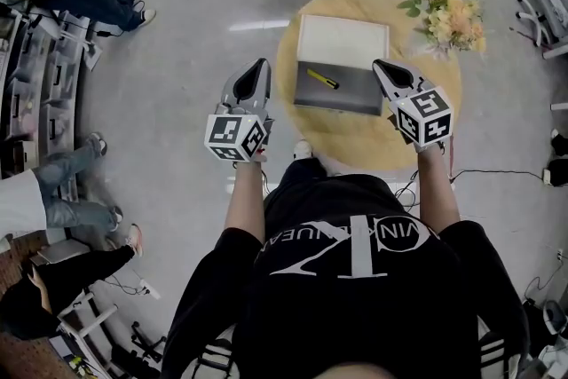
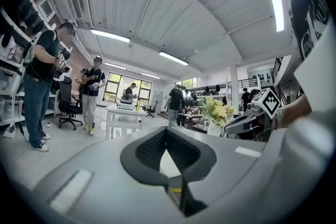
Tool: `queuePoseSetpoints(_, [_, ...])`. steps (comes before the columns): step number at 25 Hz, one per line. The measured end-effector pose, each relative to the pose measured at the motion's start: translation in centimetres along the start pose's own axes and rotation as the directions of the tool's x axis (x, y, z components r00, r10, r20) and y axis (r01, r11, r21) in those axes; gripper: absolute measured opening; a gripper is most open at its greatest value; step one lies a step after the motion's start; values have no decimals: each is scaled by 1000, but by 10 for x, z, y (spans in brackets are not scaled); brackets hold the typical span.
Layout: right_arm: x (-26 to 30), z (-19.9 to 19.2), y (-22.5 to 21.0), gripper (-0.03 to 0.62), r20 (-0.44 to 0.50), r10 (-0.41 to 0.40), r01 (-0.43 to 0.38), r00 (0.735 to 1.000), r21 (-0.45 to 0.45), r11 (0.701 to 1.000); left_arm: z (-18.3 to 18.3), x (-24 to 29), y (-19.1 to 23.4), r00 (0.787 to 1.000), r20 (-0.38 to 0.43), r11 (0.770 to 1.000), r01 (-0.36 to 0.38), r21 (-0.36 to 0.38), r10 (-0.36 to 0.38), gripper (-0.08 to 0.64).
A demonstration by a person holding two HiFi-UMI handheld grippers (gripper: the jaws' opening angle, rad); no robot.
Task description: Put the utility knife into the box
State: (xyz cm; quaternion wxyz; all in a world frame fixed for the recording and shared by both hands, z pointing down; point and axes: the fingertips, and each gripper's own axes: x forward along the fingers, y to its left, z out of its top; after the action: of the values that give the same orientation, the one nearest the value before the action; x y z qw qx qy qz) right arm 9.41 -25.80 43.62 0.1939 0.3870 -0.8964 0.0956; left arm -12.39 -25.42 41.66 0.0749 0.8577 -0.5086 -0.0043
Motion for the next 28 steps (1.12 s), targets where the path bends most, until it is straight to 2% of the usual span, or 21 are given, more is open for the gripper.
queuePoseSetpoints(28, [-12, 47, -4, 15, 161, -23, 26, 987, -15, 1000, 39, -1, 8, 996, 83, 999, -30, 37, 27, 11])
